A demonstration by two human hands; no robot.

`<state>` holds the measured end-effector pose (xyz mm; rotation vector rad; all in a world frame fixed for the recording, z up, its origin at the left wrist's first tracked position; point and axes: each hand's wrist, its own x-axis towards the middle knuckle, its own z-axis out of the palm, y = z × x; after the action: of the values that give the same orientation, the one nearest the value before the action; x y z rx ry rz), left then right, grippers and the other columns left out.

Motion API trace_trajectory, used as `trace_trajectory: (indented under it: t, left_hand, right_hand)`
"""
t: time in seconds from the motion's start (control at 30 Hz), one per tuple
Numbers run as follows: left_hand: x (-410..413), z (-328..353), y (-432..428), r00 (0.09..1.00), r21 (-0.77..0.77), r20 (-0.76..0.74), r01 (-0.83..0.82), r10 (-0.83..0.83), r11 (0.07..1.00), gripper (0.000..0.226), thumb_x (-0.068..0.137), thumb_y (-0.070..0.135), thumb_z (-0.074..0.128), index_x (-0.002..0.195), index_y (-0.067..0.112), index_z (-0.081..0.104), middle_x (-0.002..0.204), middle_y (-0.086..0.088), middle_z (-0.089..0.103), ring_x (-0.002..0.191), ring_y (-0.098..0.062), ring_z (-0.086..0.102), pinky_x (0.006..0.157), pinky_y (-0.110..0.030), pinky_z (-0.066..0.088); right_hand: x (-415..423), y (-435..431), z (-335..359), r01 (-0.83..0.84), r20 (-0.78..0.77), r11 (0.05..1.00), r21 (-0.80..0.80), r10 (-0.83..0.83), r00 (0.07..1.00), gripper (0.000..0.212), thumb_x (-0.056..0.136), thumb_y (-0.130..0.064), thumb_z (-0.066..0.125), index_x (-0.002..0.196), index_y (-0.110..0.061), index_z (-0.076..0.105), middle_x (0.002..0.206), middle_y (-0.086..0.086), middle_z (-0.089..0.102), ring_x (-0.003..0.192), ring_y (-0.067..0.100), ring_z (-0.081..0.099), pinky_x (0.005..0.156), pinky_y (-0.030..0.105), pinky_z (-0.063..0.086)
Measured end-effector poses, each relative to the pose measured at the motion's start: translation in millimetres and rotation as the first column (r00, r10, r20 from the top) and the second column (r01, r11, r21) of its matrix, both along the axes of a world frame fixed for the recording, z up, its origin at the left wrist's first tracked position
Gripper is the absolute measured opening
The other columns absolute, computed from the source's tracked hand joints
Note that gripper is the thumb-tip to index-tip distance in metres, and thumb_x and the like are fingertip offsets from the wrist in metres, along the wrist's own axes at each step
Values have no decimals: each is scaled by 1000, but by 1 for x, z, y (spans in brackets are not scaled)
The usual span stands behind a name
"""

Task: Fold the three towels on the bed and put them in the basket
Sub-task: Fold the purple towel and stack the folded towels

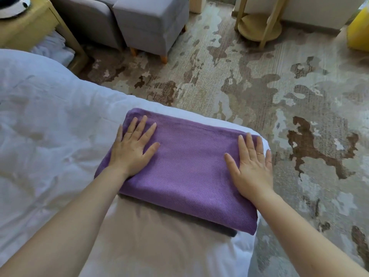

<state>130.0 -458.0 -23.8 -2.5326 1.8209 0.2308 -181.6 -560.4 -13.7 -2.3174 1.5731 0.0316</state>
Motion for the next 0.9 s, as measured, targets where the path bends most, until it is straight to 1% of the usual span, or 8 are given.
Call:
trace_trajectory:
  t: [0.13, 0.23, 0.33, 0.47, 0.53, 0.6, 0.8, 0.9]
  left_hand:
    - [-25, 7, 43, 992, -63, 30, 120, -119, 991, 64, 87, 70, 12, 146, 48, 0, 158, 14, -6, 147, -16, -6, 117, -44, -9]
    - [-25, -3, 63, 999, 51, 21, 39, -40, 998, 67, 78, 78, -7, 140, 55, -18, 155, 18, -18, 144, -13, -18, 117, -44, -12]
    - [-13, -16, 69, 999, 55, 21, -46, 45, 997, 67, 77, 78, -7, 138, 54, -21, 154, 20, -19, 145, -10, -15, 118, -47, -4]
    - [2, -23, 70, 981, 58, -60, -182, 186, 982, 64, 81, 78, 2, 137, 56, -19, 152, 20, -22, 146, -11, -12, 117, -47, -1]
    - [8, -26, 70, 930, 49, -178, -318, 322, 947, 62, 88, 73, 13, 143, 54, -8, 157, 16, -15, 148, -16, -5, 117, -48, 5]
    - [16, -31, 67, 855, 49, -348, -393, 384, 918, 57, 93, 62, 22, 146, 49, 4, 160, 11, -4, 147, -20, 9, 117, -46, 14]
    - [24, -36, 51, 665, 6, -683, -406, 300, 914, 53, 99, 43, 35, 149, 40, 16, 152, 13, 24, 137, -6, 25, 109, -20, 15]
    - [25, -34, 51, 564, 70, -760, -423, 323, 903, 53, 100, 43, 35, 147, 46, 11, 142, 26, 22, 128, 1, 25, 105, -16, 16]
  right_hand:
    - [-3, 47, 14, -158, 4, 987, -29, 159, 987, 77, 80, -80, 2, 145, -44, -15, 153, -15, -26, 139, 12, -31, 110, 35, -26]
    - [-10, 69, 1, -228, -57, 974, -19, 227, 972, 76, 77, -83, 0, 142, -48, -20, 153, -16, -25, 140, 14, -31, 114, 40, -20]
    - [-15, 71, -13, -196, -46, 979, -53, 194, 980, 74, 80, -79, 2, 145, -45, -12, 154, -18, -17, 142, 12, -25, 117, 38, -13]
    - [-20, 68, -24, 77, 264, 996, 53, -88, 961, 68, 90, -65, 21, 148, -39, -2, 153, -22, -15, 142, 2, -20, 118, 34, -9]
    - [-22, 68, -27, 236, 470, 948, 215, -312, 826, 60, 97, -51, 32, 149, -39, 3, 155, -22, -9, 143, 1, -11, 120, 38, -1]
    - [-20, 70, -27, 269, 578, 886, 378, -453, 678, 55, 100, -40, 32, 148, -43, 6, 157, -18, -1, 144, 1, 0, 120, 39, 7]
    - [-15, 68, -33, 246, 584, 805, 540, -568, 579, 45, 101, -42, 24, 139, -59, 8, 146, -24, 21, 130, -1, 24, 105, 23, 19]
    - [-15, 67, -37, 258, 567, 785, 563, -594, 571, 44, 100, -45, 26, 136, -64, 8, 139, -27, 22, 124, -1, 27, 102, 24, 21]
